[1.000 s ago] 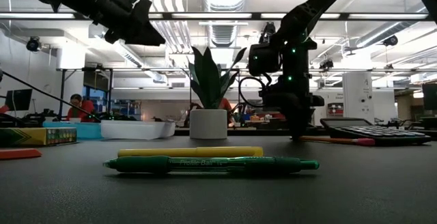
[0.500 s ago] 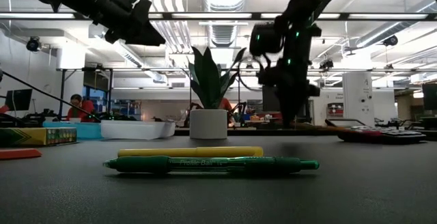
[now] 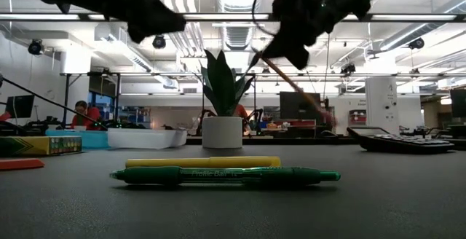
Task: Pack school essentials
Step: Put the orange pencil into the blue supply box
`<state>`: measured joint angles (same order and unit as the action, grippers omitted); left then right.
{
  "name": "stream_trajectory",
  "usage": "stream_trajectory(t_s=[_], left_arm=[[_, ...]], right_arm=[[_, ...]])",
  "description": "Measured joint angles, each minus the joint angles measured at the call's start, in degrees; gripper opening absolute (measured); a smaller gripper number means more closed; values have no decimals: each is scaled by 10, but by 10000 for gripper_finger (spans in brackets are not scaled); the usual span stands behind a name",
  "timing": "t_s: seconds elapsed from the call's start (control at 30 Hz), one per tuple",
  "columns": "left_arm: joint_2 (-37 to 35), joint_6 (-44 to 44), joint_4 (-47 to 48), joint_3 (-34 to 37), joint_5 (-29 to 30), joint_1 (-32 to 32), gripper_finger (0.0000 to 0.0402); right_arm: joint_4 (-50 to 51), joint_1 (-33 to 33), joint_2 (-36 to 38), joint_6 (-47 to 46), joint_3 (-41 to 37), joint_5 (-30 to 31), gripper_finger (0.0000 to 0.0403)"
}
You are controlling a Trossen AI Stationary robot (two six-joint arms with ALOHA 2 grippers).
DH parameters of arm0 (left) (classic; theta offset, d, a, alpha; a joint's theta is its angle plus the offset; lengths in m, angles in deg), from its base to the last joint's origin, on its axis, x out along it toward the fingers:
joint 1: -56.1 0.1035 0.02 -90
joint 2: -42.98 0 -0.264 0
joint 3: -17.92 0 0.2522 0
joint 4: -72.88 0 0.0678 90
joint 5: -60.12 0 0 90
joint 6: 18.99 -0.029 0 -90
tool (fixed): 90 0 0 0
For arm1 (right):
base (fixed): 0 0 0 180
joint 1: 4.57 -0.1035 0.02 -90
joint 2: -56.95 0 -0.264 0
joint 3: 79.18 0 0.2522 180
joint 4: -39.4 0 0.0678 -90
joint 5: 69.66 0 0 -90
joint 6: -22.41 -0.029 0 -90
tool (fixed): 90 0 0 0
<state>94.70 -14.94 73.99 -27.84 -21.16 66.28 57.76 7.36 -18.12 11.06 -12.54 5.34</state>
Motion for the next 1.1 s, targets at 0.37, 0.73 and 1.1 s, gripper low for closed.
stream_trajectory(t_s=[0.37, 0.73, 1.1], left_arm=[[103, 1, -174, 4, -89, -26, 109], [272, 71, -417, 1, -150, -35, 109], [400, 149, -612, 1, -182, -36, 109]], right_arm=[[-462, -22, -31, -5, -95, 0, 13], [-546, -22, -58, 12, -77, 0, 13], [-546, -22, -58, 24, -64, 1, 13]])
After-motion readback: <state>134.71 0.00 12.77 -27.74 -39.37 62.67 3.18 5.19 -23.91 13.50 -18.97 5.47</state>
